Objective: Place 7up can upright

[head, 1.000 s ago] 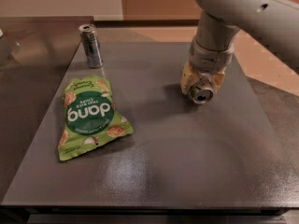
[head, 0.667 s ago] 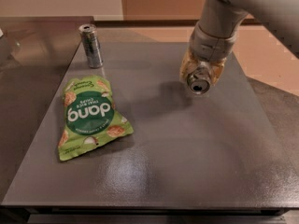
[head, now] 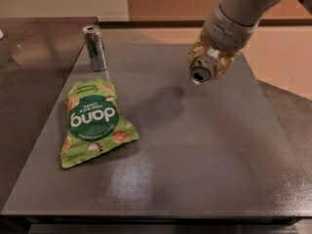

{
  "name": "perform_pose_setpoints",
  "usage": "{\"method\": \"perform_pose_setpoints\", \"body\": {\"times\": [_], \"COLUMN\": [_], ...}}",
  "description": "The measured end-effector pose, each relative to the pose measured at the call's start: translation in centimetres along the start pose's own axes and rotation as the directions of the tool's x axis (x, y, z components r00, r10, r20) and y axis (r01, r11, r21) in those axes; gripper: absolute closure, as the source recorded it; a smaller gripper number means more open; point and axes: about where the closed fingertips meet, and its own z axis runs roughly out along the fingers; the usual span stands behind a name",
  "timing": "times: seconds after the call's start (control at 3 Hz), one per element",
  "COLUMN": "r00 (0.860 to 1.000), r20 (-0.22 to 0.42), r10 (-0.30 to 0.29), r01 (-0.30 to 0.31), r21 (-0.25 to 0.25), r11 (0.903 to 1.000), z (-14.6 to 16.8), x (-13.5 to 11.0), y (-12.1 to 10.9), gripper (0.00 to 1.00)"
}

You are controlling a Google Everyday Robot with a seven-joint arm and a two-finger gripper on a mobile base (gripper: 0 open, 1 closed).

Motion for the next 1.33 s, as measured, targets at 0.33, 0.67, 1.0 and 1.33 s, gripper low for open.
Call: {"method": "perform_pose_setpoints", "body": {"times": [0.33,0.67,1.0,1.33], "r00": [0.984,0.945,0.895,0.846], "r20": [-0.024,-0.044,-0.014,0.048], "r10": [0.178,0.323,0.445,0.532], "r01": [-0.175,-0.311,-0.427,-0.520], "r21": [0.095,0.184,0.261,0.301], "r11": [0.9800,0.9326,0.8659,0.7996], "z": [-1.0,-2.0,-2.8,-3.3], "x": [-0.5,-0.8,-0.8,-0.3], "y": [-0.4,-0.8,-1.2,-1.9], "gripper": [1.00,1.00,1.00,1.00]}}
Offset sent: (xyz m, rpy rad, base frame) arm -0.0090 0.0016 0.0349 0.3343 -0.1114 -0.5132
